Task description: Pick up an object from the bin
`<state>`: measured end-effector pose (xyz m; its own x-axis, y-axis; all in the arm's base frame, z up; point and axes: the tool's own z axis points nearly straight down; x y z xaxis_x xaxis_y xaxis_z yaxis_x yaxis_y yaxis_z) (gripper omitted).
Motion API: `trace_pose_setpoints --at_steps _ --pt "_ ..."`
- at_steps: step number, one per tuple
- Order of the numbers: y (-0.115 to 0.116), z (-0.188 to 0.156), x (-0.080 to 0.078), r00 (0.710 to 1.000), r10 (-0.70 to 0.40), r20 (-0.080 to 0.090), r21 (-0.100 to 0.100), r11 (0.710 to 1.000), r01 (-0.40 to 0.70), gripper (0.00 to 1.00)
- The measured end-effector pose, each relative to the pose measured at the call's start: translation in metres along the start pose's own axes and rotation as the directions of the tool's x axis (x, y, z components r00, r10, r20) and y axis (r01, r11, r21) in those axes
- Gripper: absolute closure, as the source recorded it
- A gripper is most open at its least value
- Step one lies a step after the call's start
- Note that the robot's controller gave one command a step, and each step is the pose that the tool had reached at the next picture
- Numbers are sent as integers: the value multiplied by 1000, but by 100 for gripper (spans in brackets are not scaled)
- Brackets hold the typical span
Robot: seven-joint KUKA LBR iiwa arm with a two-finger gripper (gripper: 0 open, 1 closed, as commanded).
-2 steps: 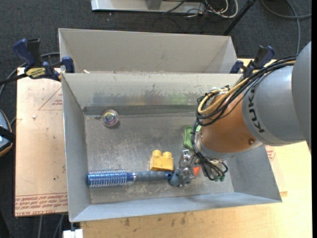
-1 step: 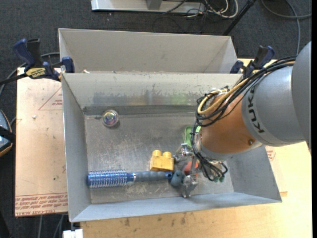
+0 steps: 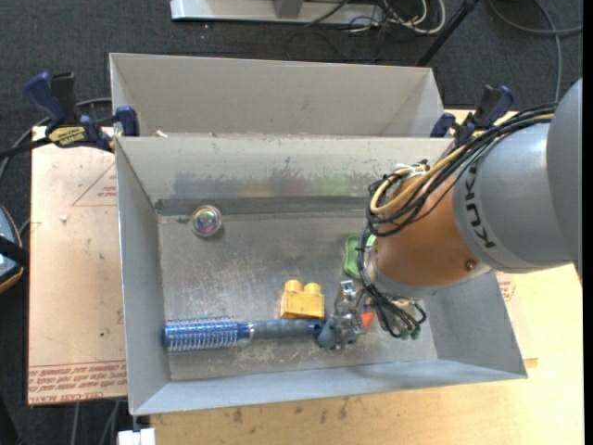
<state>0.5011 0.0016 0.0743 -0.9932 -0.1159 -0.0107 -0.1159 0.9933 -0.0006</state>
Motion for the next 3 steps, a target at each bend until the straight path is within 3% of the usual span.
trace_pose_setpoints --at_steps 1,2,3 --pt "5 0 -4 998 -58 -6 5 998 58 100" --pt "9 1 -4 998 -61 -5 -1 998 61 0" --pt "10 0 -5 998 -63 -1 0 998 63 100"
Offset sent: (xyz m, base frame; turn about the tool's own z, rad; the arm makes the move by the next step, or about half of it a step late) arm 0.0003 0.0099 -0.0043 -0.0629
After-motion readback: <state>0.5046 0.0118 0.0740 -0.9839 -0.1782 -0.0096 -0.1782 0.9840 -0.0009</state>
